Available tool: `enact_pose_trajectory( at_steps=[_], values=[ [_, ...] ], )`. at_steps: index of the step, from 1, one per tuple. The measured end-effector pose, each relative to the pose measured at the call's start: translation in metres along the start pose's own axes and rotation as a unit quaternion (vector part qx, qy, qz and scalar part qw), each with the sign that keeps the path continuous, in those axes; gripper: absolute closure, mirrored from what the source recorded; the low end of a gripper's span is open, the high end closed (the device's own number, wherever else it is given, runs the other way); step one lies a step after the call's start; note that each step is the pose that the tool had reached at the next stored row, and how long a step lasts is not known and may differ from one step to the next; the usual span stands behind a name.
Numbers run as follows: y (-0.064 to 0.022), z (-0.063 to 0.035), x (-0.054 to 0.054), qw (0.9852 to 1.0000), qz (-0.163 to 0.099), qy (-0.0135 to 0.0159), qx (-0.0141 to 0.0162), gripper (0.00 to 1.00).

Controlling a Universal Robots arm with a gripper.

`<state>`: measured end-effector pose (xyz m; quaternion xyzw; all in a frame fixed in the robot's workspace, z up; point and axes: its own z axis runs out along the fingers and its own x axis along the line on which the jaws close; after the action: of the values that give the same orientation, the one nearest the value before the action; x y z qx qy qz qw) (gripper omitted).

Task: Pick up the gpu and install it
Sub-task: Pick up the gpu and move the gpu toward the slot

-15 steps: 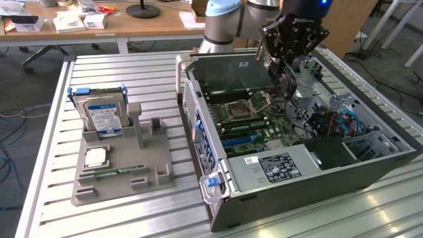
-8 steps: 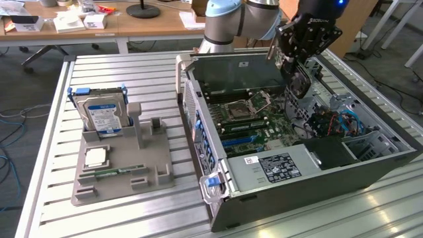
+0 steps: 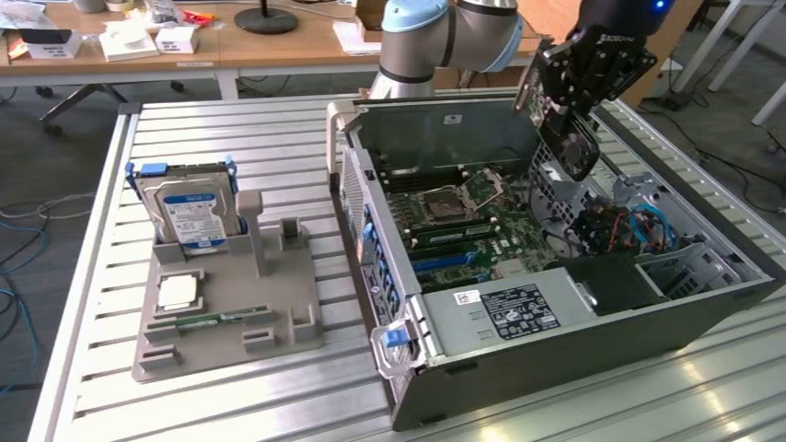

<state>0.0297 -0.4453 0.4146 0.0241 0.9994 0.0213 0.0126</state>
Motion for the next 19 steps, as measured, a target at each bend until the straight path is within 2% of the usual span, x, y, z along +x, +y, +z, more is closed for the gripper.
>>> enact_pose_trajectory(
  at_steps=[9, 19],
  values=[
    [0.0001, 0.0001, -0.002, 1.0, 0.0, 0.0, 0.0, 0.74],
    [0.0007, 0.0005, -0.015, 1.0, 0.0, 0.0, -0.0001, 0.74]
  ],
)
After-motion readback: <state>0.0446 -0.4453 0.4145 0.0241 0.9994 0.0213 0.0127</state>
